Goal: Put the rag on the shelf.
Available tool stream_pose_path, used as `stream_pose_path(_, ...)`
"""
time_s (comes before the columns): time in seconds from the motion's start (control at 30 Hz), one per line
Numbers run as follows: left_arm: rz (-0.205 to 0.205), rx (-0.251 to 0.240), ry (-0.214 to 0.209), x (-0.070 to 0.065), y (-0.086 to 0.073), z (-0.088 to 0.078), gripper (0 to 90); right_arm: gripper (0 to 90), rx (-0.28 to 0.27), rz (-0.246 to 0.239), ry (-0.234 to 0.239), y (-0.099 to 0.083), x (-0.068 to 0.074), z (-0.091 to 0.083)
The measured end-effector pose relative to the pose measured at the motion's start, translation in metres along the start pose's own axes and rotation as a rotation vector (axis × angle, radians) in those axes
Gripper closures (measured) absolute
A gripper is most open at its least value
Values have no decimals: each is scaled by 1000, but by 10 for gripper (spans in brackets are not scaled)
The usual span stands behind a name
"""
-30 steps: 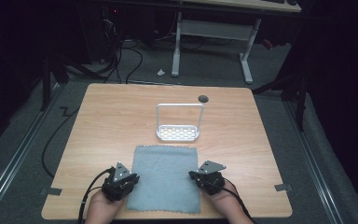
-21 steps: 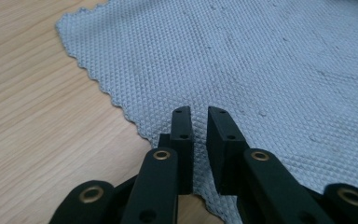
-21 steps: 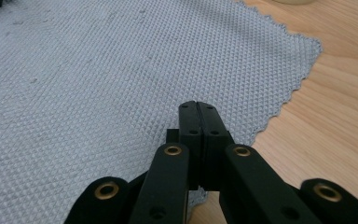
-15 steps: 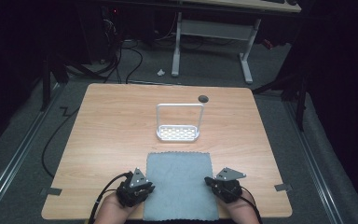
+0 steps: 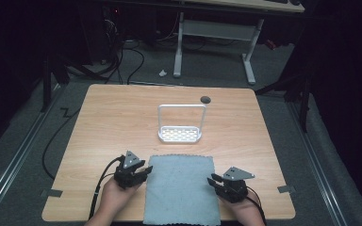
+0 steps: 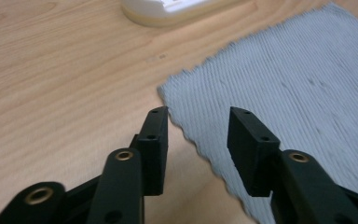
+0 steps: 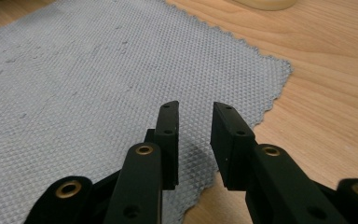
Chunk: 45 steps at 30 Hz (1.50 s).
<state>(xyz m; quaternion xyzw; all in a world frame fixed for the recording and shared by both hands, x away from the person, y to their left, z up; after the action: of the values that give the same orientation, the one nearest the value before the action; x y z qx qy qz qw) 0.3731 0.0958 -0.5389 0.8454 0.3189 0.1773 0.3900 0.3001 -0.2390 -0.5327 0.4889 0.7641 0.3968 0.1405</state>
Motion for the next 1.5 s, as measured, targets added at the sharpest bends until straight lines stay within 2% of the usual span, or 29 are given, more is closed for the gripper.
stream_pose_path(0.07,-12,9,0,3,2,5,604,725,-5,6,-3,0,-1,0)
stream_pose_path(0.17,1,6,47,6,11,16,661,709,-20,21,-16,0,-6,-1)
stream_pose_path(0.27,-50,18,23,8,10,22,683,684,-33,39,-23,0,-9,-1)
stream_pose_path(0.37,-39,21,38,7,11,24,712,646,-47,60,-32,2,-11,1)
stream_pose_path(0.43,-29,21,34,6,11,24,740,645,-52,63,-39,2,-11,2)
stream_pose_path(0.47,-12,21,40,3,11,25,748,643,-56,79,-56,5,-11,6)
stream_pose_path(0.53,-10,21,44,3,11,25,762,642,-56,82,-66,8,-12,8)
stream_pose_path(0.57,-11,20,46,3,11,25,774,638,-59,88,-98,15,-15,14)
stream_pose_path(0.63,-8,19,48,3,11,26,788,634,-58,96,-101,18,-16,16)
stream_pose_path(0.67,9,22,56,1,12,26,795,624,-51,107,-113,27,-20,22)
stream_pose_path(0.73,17,20,61,0,12,26,798,625,-36,109,-126,35,-25,30)
stream_pose_path(0.8,30,22,64,-1,11,26,810,625,-20,133,-130,41,-29,38)
stream_pose_path(0.9,26,23,54,0,11,26,827,623,-9,133,-139,45,-33,45)
stream_pose_path(0.93,8,19,43,2,11,26,838,622,-11,131,-143,46,-34,47)
stream_pose_path(0.97,8,19,43,2,11,26,847,622,-11,131,-143,46,-34,47)
stream_pose_path(1.03,7,20,39,2,11,26,853,625,-3,118,-141,46,-35,49)
stream_pose_path(1.07,7,18,38,3,11,26,857,627,15,100,-161,45,-35,52)
stream_pose_path(1.27,-46,8,7,6,10,26,861,643,22,105,-174,43,-33,55)
stream_pose_path(1.43,-61,6,-5,8,10,26,863,685,15,109,-164,42,-33,55)
stream_pose_path(1.5,-62,7,-2,8,10,26,870,742,19,104,-149,42,-32,55)
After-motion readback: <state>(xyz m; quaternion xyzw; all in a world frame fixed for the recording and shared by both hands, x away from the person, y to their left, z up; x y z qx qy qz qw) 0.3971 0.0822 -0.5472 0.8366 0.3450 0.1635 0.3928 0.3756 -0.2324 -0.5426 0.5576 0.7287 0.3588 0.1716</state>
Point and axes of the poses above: each handheld gripper's, and its own axes: z roughly forward along the jaws, y roughly out of its top, x roughly to its left, the point moved 2 cm from there along z, roughly forward along the jaws, and after that the axes turned 12 degrees about z, right-handed, at the moved point
